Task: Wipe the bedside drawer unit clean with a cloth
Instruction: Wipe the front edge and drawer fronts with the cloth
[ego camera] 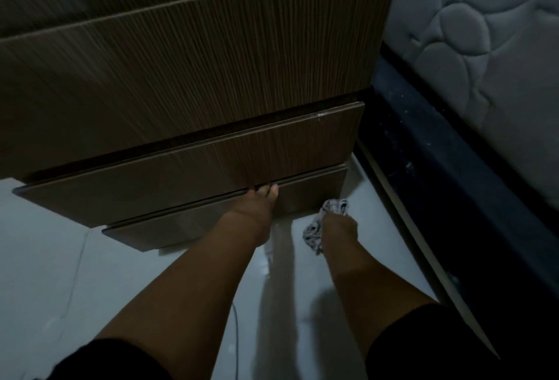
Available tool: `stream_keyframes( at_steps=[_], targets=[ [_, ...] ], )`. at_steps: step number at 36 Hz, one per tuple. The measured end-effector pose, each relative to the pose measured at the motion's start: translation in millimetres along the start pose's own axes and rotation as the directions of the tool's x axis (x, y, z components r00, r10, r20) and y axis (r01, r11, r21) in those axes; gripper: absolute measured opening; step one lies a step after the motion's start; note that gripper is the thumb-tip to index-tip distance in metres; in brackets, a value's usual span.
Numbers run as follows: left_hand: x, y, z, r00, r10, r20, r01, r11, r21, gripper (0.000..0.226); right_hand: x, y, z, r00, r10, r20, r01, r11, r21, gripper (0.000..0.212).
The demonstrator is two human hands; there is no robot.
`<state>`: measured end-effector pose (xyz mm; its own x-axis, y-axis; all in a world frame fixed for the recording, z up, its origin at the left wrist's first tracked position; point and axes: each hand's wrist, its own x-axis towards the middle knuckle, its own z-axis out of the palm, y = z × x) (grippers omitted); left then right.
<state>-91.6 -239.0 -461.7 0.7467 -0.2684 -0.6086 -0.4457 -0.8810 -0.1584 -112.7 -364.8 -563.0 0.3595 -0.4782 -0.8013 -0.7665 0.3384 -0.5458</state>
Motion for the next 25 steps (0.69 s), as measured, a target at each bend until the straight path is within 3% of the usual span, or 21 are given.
stream_keyframes(
  at_steps=[5, 9, 12, 15, 18, 21, 23, 25],
  targets=[
    [-2.7, -2.8, 3.5, 0.999, 0.035, -0.007, -0.035, 0.991, -0.127, 0.084, -26.2, 3.8, 2.9, 0.999, -0.026, 0.038, 0.029, 0.997, -0.073, 0.044],
    [-17.4, -9.3, 14.6, 0.999, 0.047, -0.005, -0.044, 0.890, -0.454, 0.068, -53.2, 5.1, 5.2, 0.990, -0.127, 0.068, 0.139, 0.968, -0.209, 0.041],
    [-36.1, -6.9, 24.1, 1.000, 0.000, 0.016, 0.012, 0.659, -0.752, 0.063, -73.8, 1.7, 4.2, 0.956, -0.268, 0.121, 0.293, 0.899, -0.325, 0.037],
    [-55.4, -6.5, 23.1, 0.995, -0.097, 0.014, 0.049, 0.370, -0.928, 0.072, -100.6, -2.4, -2.5, 0.889, -0.378, 0.260, 0.452, 0.816, -0.359, 0.027],
    [-65.7, -12.8, 18.5, 0.995, -0.097, 0.022, 0.032, 0.101, -0.994, 0.080, -129.4, -6.5, -9.5, 0.786, -0.482, 0.387, 0.610, 0.705, -0.361, 0.019],
    [-88.5, -20.8, 0.9, 0.995, -0.098, 0.025, 0.005, -0.201, -0.980, 0.076, -163.3, -13.3, -17.6, 0.663, -0.566, 0.490, 0.748, 0.527, -0.404, 0.020],
    [-103.3, -25.2, -12.8, 0.994, -0.104, 0.031, -0.003, -0.313, -0.950, 0.062, -182.1, -19.5, -22.2, 0.592, -0.598, 0.540, 0.805, 0.411, -0.428, 0.023],
    [-120.0, -29.0, -23.0, 0.988, -0.151, 0.029, -0.023, -0.331, -0.943, 0.053, -200.4, -24.2, -26.9, 0.540, -0.612, 0.578, 0.840, 0.341, -0.423, 0.028]
  ],
)
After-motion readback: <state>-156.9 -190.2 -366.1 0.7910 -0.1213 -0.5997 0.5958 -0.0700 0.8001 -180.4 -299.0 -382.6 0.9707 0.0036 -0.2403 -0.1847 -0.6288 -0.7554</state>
